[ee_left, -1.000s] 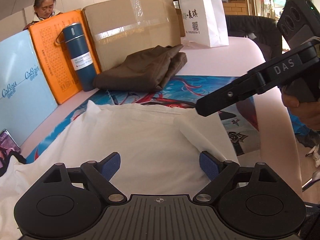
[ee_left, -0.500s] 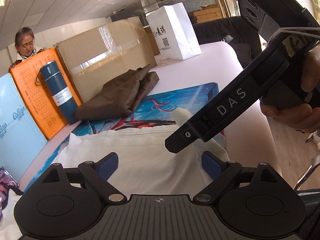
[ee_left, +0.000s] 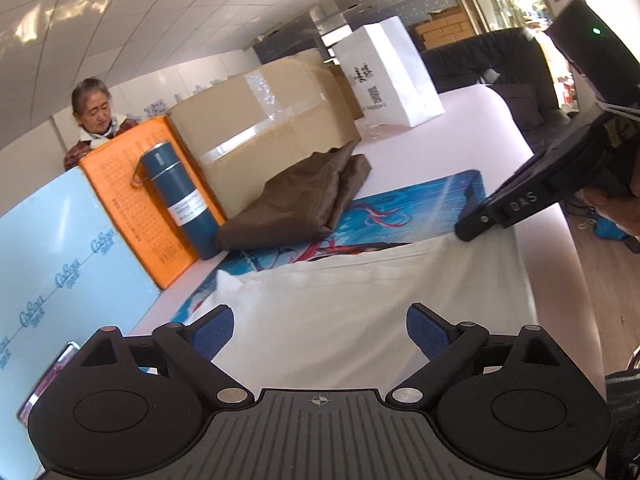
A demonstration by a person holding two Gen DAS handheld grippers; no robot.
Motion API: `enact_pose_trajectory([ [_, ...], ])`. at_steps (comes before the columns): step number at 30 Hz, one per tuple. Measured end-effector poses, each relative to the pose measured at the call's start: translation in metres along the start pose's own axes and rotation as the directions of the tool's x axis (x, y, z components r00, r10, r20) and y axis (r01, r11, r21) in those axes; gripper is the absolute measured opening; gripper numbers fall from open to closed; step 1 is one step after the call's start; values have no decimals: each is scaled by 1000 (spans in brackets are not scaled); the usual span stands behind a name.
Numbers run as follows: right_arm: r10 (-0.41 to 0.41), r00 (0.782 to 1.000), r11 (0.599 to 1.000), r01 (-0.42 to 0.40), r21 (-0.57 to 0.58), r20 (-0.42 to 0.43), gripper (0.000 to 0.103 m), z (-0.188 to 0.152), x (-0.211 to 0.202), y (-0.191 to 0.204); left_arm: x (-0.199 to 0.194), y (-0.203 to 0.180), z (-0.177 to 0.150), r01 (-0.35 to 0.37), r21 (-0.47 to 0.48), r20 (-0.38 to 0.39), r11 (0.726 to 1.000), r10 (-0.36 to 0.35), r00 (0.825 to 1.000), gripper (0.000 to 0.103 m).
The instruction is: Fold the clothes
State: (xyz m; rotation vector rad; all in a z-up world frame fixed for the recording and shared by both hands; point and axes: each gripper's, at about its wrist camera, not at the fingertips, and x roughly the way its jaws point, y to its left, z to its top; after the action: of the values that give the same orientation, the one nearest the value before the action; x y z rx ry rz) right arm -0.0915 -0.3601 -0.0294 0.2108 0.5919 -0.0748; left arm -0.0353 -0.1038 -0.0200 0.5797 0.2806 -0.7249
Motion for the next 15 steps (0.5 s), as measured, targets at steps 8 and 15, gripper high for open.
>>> enact_pose_trajectory([
  [8, -35, 999, 999, 34, -40, -17, 5, 2, -3, -4, -30, 141, -78, -412, -289, -292, 864, 331, 897, 96],
  [15, -50, 999, 998, 49, -50, -20, 5, 3, -4, -1, -54, 211, -171, -471, -525, -454, 709, 235, 859, 85],
])
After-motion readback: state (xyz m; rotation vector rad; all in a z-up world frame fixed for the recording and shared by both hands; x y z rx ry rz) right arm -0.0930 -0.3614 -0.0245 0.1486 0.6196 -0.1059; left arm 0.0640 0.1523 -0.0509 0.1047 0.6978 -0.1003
